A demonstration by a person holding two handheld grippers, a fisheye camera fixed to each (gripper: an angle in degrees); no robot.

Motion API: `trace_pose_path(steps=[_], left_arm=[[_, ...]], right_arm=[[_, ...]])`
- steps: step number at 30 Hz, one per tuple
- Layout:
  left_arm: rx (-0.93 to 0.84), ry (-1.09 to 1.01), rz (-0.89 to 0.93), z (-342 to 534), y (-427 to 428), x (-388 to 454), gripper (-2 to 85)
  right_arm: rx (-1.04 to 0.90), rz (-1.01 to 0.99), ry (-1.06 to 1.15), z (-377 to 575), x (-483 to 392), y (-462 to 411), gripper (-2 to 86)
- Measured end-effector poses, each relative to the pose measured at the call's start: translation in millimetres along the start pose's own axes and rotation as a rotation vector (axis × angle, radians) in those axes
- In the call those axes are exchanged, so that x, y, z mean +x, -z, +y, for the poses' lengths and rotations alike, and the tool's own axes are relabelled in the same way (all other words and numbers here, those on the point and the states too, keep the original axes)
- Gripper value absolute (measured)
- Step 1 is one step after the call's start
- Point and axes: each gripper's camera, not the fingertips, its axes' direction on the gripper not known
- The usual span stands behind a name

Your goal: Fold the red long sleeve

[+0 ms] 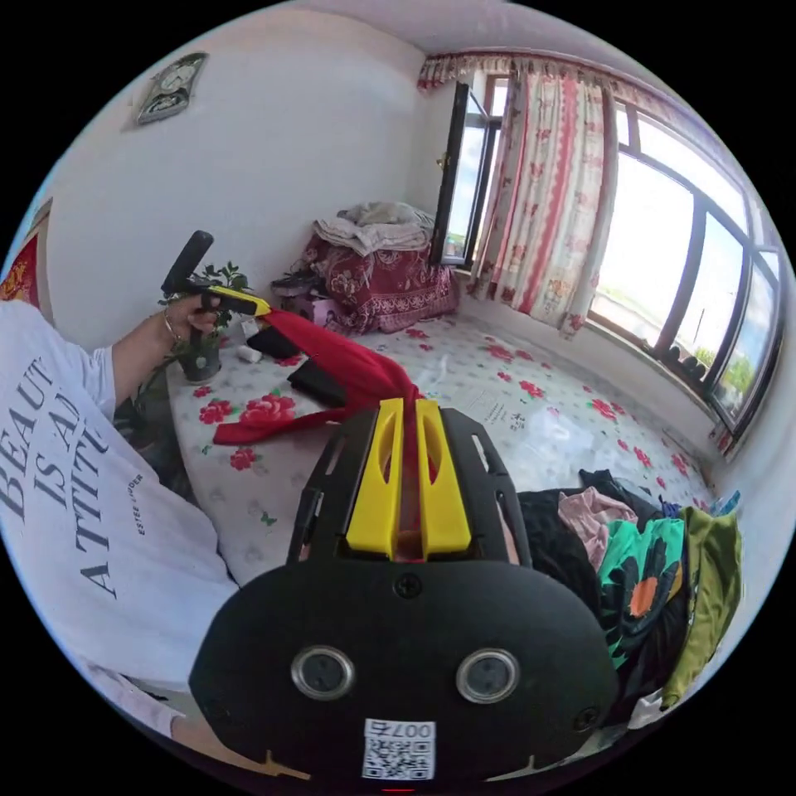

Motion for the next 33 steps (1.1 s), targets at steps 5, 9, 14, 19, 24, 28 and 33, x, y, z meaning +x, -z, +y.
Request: trace_pose_path(steps=[5, 9, 14, 19, 24, 28, 33], left_arm=[[-0.214, 0.074, 0.016, 121.3, -55.9, 43.4, -0.5], [-0.504, 0.289, 0.025, 252.3, -140.7, 64.1, -0.7], [-0.674, 0.404, 0.023, 315.3, -167.3, 79.6, -0.4], [-0.613, 0.423, -0.098, 294.3, -142.6, 72.8, 2.0], [-0.527, 0.480, -0.210, 251.6, -145.6, 53.0, 4.7], [-0.518, 0.472, -0.286, 224.6, -161.2, 38.9, 5.1], [-0.538, 0.442, -0.295, 190.6, -178.8, 22.7, 5.1]], right_arm=[[-0.343, -0.145, -0.100, 119.1, -76.4, -50.1, 0.6], [-0.570, -0.304, -0.241, 204.7, -121.9, -105.0, 1.5], [-0.664, -0.246, -0.297, 228.8, -123.1, -117.7, 4.5], [-0.533, 0.055, -0.533, 214.8, -42.2, -118.4, 7.4], [-0.637, 0.219, -0.674, 215.8, 7.8, -173.9, 8.4], [-0.750, 0.165, -0.648, 216.3, 15.1, -200.6, 6.0], [-0.853, 0.352, -0.607, 235.3, 55.3, -164.2, 4.2]])
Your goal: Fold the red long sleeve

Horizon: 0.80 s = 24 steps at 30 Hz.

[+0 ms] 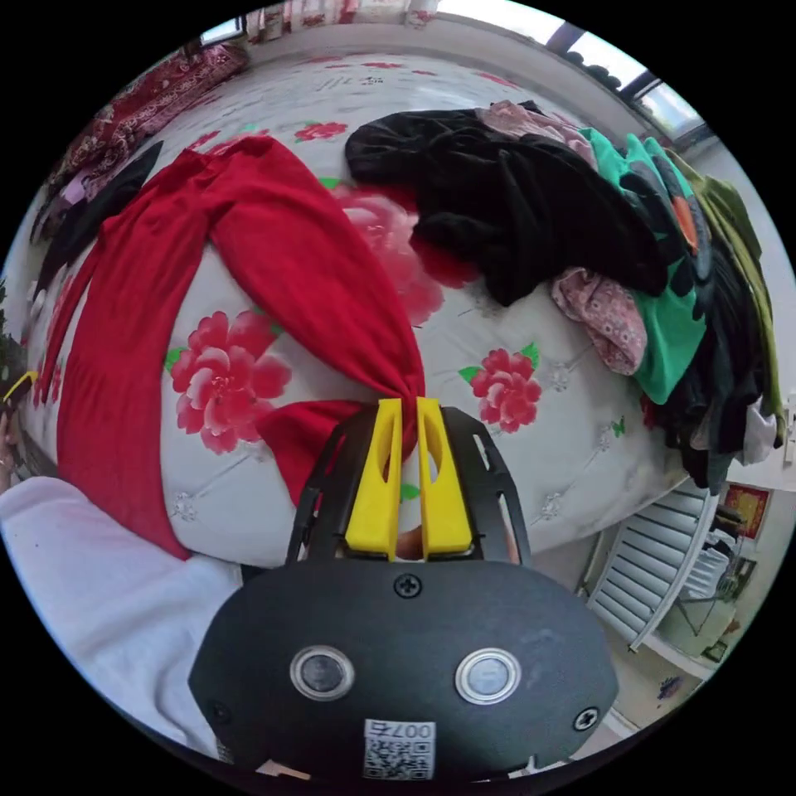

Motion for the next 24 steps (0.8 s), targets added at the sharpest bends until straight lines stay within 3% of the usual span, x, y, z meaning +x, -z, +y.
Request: trace_pose_path(steps=[6, 9, 11, 15, 17, 21, 24], left_arm=[[-0.020, -0.051, -0.021, -44.2, -11.9, 3.4, 4.8], [-0.008, -0.067, -0.015, -76.6, -19.3, 5.2, 4.8], [-0.006, -0.092, -0.015, -99.2, -26.9, 8.9, 4.8], [-0.039, -0.145, -0.083, -149.0, -58.0, 20.7, 5.0], [-0.048, -0.186, -0.120, -161.0, -67.5, 23.8, 4.7], [-0.046, -0.145, -0.333, -178.5, -72.4, 7.8, 0.6], [-0.022, -0.126, -0.379, -182.7, -73.5, -21.9, 0.0]], right_arm=[[-0.134, 0.106, -0.184, 10.2, 80.5, 4.5, 7.0], [0.074, 0.065, -0.233, 13.5, 69.1, 46.7, 7.6], [0.242, -0.060, -0.185, 3.4, 34.1, 70.5, 7.6], [0.349, -0.261, -0.035, -45.5, -38.7, 75.3, 7.2], [0.338, -0.332, 0.064, -89.2, -87.4, 62.8, 6.8], [0.243, -0.312, 0.131, -150.8, -144.2, 26.7, 6.1], [0.189, -0.278, 0.172, -186.6, -176.0, 3.8, 5.4]])
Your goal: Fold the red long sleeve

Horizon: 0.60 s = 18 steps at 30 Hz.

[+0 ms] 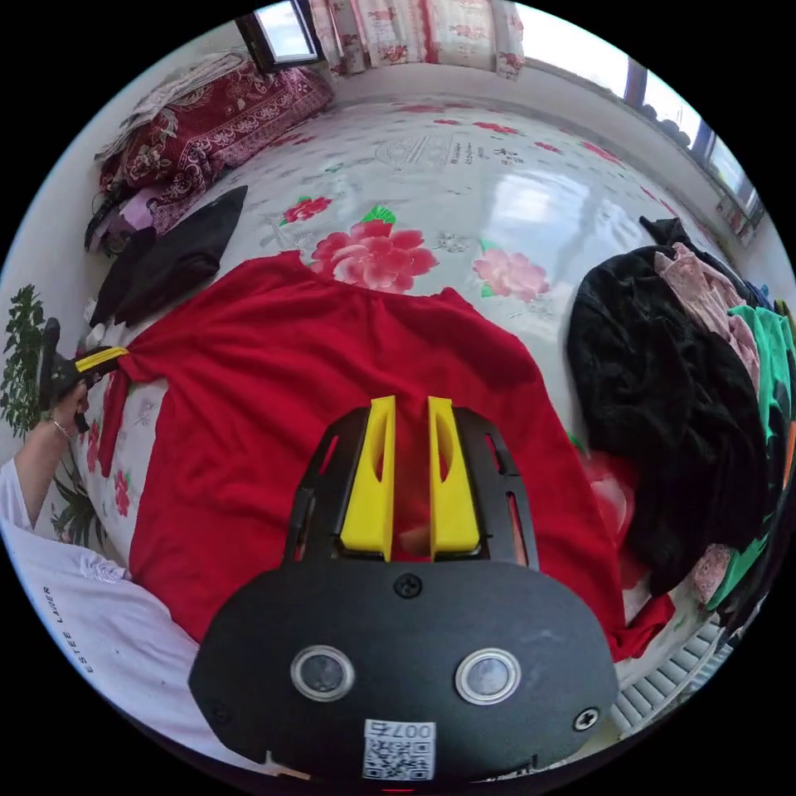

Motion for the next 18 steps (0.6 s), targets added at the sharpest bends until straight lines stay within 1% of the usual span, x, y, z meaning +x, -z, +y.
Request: trace_pose_path(steps=[1, 2, 3, 5, 6, 8, 11, 13, 15, 16, 18], left_arm=[[-0.009, 0.015, -0.010, -1.2, -3.3, -6.8, 0.1], [-0.015, 0.045, -0.008, -4.4, -8.5, -20.7, 0.3], [-0.010, 0.080, 0.028, -7.8, -11.7, -34.3, 0.9], [-0.002, 0.144, 0.092, -11.2, -15.1, -52.0, 2.3], [0.001, 0.189, 0.130, -10.8, -15.7, -61.1, 3.5], [0.018, 0.255, 0.150, -2.5, -9.6, -71.0, 4.9], [0.102, 0.345, 0.083, 34.4, 20.1, -78.0, 4.8], [0.147, 0.346, 0.083, 63.5, 38.6, -74.0, 4.8], [0.167, 0.272, 0.202, 100.2, 53.4, -53.3, 5.0], [0.159, 0.240, 0.242, 108.3, 55.3, -45.0, 5.2], [0.113, 0.109, 0.397, 138.8, 59.4, -3.5, 6.0]], right_arm=[[0.052, 0.013, 0.044, -8.1, -6.9, -1.3, 5.1], [0.016, 0.019, 0.057, -20.2, -10.7, -6.9, 4.8], [0.017, 0.025, 0.068, -24.7, -12.1, -6.3, 4.7], [-0.040, 0.013, 0.072, -39.8, -13.4, -5.4, 4.6], [-0.029, 0.006, 0.071, -39.5, -13.2, -1.2, 4.6], [0.065, -0.007, 0.075, -22.5, -11.5, 27.6, 4.6], [0.121, -0.050, 0.098, 22.9, -4.8, 64.4, 4.6], [0.105, -0.092, 0.093, 57.5, 2.5, 78.5, 4.6], [0.054, -0.133, 0.088, 93.8, 7.5, 85.9, 4.7], [0.009, -0.150, 0.087, 117.9, 8.6, 88.3, 4.8], [-0.052, -0.170, 0.095, 152.9, 6.8, 90.6, 5.0]])
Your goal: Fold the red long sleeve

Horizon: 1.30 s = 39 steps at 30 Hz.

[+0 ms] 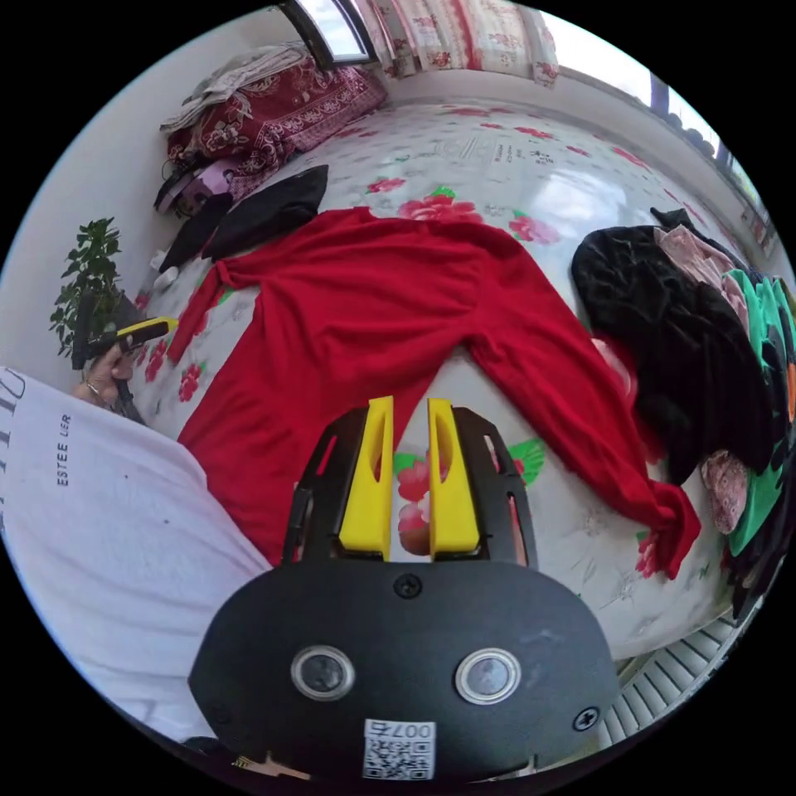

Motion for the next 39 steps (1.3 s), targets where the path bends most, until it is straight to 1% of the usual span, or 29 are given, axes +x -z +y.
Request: trace_pose_path(steps=[3, 6, 8, 9, 11, 12, 14, 16, 19, 21, 22, 24, 25, 26, 27, 29, 30, 31, 34, 35, 36, 37, 38, 39], left_arm=[[-0.087, -0.139, 0.116, 39.2, -12.2, 51.3, 7.2], [-0.155, -0.230, 0.092, 65.2, -25.8, 85.7, 7.6], [-0.216, -0.258, 0.061, 75.8, -38.4, 97.0, 7.3], [-0.172, -0.277, 0.012, 82.6, -36.3, 102.3, 6.9], [-0.167, -0.318, -0.042, 88.4, -35.8, 108.1, 5.9], [-0.176, -0.319, -0.052, 90.7, -35.7, 108.4, 4.6], [-0.180, -0.301, -0.048, 96.6, -35.0, 105.3, 3.4], [-0.178, -0.291, -0.029, 105.5, -33.6, 100.4, 2.8], [-0.197, -0.253, 0.061, 120.1, -31.8, 85.3, 2.9], [-0.208, -0.146, 0.147, 126.5, -28.1, 56.1, 3.5], [-0.195, -0.102, 0.154, 127.1, -25.3, 44.8, 3.7], [-0.091, 0.121, 0.148, 126.0, -8.9, -13.0, 4.7], [-0.062, 0.180, 0.141, 124.7, -5.2, -29.2, 5.1], [-0.007, 0.286, 0.115, 120.5, 0.3, -60.8, 6.0], [0.034, 0.367, 0.085, 113.2, 3.1, -89.1, 7.0], [0.083, 0.404, 0.017, 95.2, 3.9, -118.5, 8.7], [0.094, 0.395, -0.044, 80.4, -0.1, -130.3, 9.2], [0.090, 0.385, -0.069, 72.8, -4.2, -134.6, 9.5], [-0.045, 0.350, -0.172, 41.7, -43.2, -147.7, 10.8], [0.026, 0.307, -0.216, 39.4, -41.8, -143.5, 9.9], [0.014, 0.304, -0.259, 36.3, -47.4, -143.1, 8.0], [0.027, 0.291, -0.253, 35.9, -47.7, -142.8, 6.1], [0.039, 0.318, -0.259, 36.8, -48.7, -147.0, 2.2], [0.030, 0.334, -0.237, 36.8, -48.0, -154.3, 1.4]], right_arm=[[-0.064, -0.009, 0.025, 47.9, -15.7, -0.7, 5.6], [-0.071, -0.013, 0.084, 76.2, -35.3, -0.1, 5.8], [-0.095, -0.021, 0.163, 86.5, -51.7, -8.6, 5.7], [-0.108, -0.018, 0.190, 88.0, -56.4, -11.9, 5.6], [-0.198, 0.034, 0.302, 97.0, -74.0, -31.2, 5.5], [-0.158, 0.060, 0.328, 100.5, -78.3, -29.5, 5.4], [-0.153, 0.145, 0.412, 114.0, -89.5, -29.5, 5.2], [-0.173, 0.151, 0.415, 120.8, -90.7, -28.8, 5.1], [-0.203, 0.167, 0.424, 130.8, -91.7, -28.1, 4.8], [-0.228, 0.182, 0.413, 130.4, -91.5, -25.3, 4.7], [-0.207, 0.186, 0.378, 127.7, -89.6, -18.0, 4.6], [-0.114, 0.181, 0.321, 122.6, -87.6, 0.1, 4.5], [-0.054, 0.170, 0.284, 117.8, -86.4, 11.6, 4.4], [-0.010, 0.154, 0.253, 111.8, -85.8, 20.5, 4.3], [0.005, 0.146, 0.241, 108.5, -85.9, 23.9, 4.2], [0.047, 0.121, 0.220, 95.0, -90.4, 33.7, 4.0], [0.056, 0.120, 0.220, 92.2, -92.3, 35.4, 4.0], [0.070, 0.125, 0.224, 87.5, -97.0, 37.8, 3.9], [0.081, 0.157, 0.235, 80.6, -109.8, 39.2, 3.8], [0.078, 0.166, 0.240, 79.8, -114.1, 39.0, 3.7], [0.075, 0.172, 0.242, 79.9, -116.2, 38.9, 3.6], [0.072, 0.186, 0.245, 81.1, -119.6, 39.0, 3.4], [0.072, 0.202, 0.249, 83.3, -122.3, 39.7, 3.2], [0.071, 0.210, 0.252, 84.6, -123.5, 40.1, 3.0]])
